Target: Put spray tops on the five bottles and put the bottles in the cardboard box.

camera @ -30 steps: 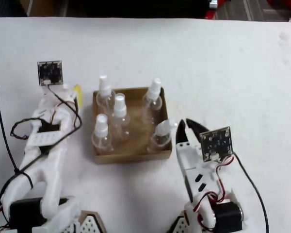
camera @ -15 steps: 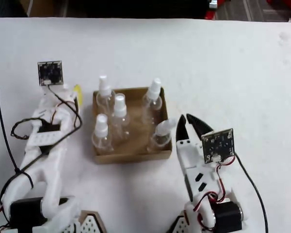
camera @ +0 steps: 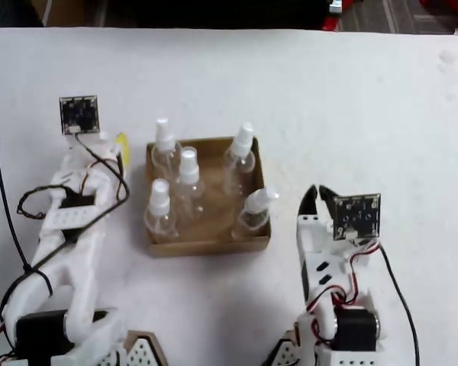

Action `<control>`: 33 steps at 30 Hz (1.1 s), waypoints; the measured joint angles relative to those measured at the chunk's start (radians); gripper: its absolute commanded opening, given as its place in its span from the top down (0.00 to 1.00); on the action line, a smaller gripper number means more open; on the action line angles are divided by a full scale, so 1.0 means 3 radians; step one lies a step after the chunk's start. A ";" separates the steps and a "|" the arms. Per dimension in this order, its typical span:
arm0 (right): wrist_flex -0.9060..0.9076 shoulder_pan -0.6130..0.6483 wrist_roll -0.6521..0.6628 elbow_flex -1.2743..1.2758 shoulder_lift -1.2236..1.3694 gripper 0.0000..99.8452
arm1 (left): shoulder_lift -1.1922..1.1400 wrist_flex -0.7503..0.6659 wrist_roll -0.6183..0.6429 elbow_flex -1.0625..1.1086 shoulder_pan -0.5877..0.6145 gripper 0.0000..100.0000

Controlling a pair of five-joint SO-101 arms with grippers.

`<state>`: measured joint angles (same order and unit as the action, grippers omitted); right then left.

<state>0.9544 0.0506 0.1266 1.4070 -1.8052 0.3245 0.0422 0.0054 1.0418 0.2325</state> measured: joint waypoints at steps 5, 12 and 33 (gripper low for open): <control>0.0000 0.0000 0.0000 0.0113 0.0010 0.98 | 0.0000 0.0000 0.0000 0.0000 0.0000 0.83; 0.0000 -0.0010 0.0000 0.0123 0.0005 0.98 | 0.0000 0.0000 0.0000 0.0000 0.0000 0.83; -0.0317 -0.0010 0.0000 0.0389 0.0010 0.98 | 0.0936 0.1345 0.0000 -0.0588 0.0460 0.83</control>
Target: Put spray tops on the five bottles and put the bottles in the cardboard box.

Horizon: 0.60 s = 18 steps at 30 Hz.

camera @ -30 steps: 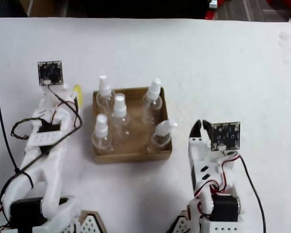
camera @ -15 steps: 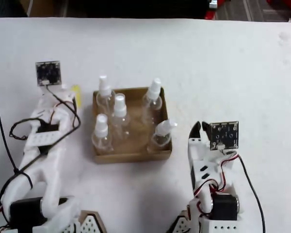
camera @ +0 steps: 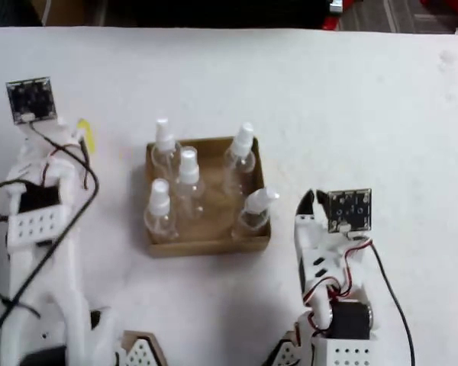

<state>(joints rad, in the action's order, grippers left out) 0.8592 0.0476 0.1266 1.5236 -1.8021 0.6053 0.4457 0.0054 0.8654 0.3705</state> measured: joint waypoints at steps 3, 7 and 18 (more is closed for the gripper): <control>0.0000 0.0000 0.0000 0.0000 0.0000 0.98 | 0.0363 0.0118 -0.0061 -0.0005 -0.0005 0.83; 0.0000 0.0000 0.0000 0.0000 0.0000 0.98 | 0.0793 0.0394 -0.0256 -0.0005 -0.0133 0.83; 0.0000 0.0000 0.0000 0.0015 0.0000 0.98 | 0.2153 0.1320 -0.0327 0.0015 -0.0251 0.83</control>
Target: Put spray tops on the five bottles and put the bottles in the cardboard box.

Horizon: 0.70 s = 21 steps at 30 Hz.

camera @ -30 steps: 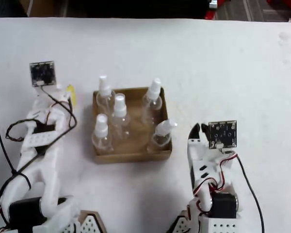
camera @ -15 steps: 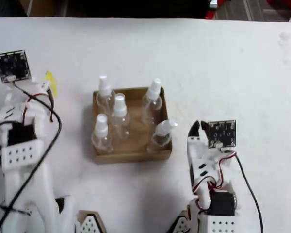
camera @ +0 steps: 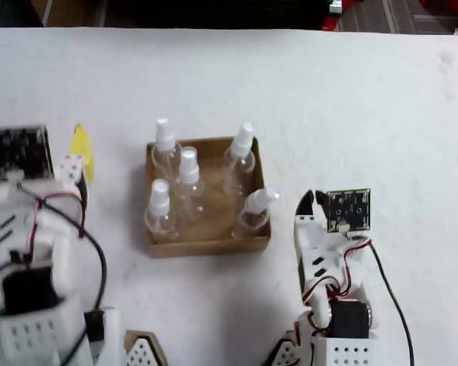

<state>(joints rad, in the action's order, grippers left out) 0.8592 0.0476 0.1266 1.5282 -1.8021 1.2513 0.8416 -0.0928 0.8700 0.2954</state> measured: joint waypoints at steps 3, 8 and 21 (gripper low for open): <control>0.0000 0.0000 0.0000 0.0000 0.0000 0.98 | 0.0481 0.0092 0.0000 0.0210 -0.0128 0.83; 0.0000 0.0000 0.0000 0.0000 0.0000 0.98 | 0.1340 0.0118 0.0000 0.0808 -0.0307 0.83; 0.0000 0.0153 0.0005 0.0026 0.0000 0.98 | 0.1857 0.0537 0.0000 0.1754 -0.0343 0.83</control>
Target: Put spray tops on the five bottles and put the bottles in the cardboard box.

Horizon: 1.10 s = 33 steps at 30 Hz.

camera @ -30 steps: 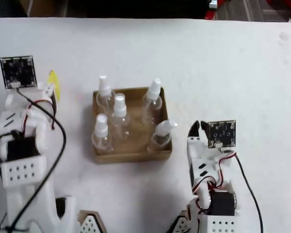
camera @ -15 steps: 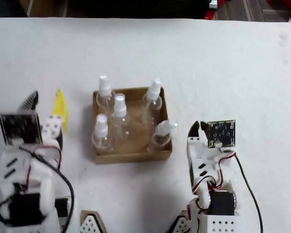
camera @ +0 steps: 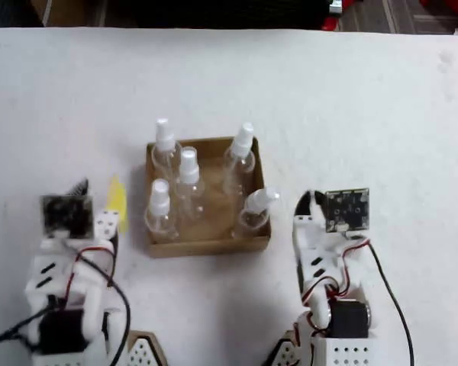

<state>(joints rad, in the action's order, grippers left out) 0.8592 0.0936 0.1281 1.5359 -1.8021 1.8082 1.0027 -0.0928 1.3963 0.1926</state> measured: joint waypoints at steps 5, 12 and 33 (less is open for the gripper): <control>0.0000 0.0445 0.0000 0.0097 0.0000 0.98 | 0.0000 0.0000 0.0000 0.0639 0.0000 0.83; -0.0118 0.0527 0.0005 0.0373 -0.0031 0.98 | 0.0000 0.0148 0.0000 0.0982 -0.0005 0.83; 0.0869 0.0348 0.0026 0.0486 0.0031 0.98 | 0.0000 0.0931 -0.1176 0.0992 0.0072 0.83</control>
<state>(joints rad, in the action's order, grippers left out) 1.1201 0.1979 0.1358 1.6817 -1.7929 1.8082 1.2820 -0.4457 1.6939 0.2140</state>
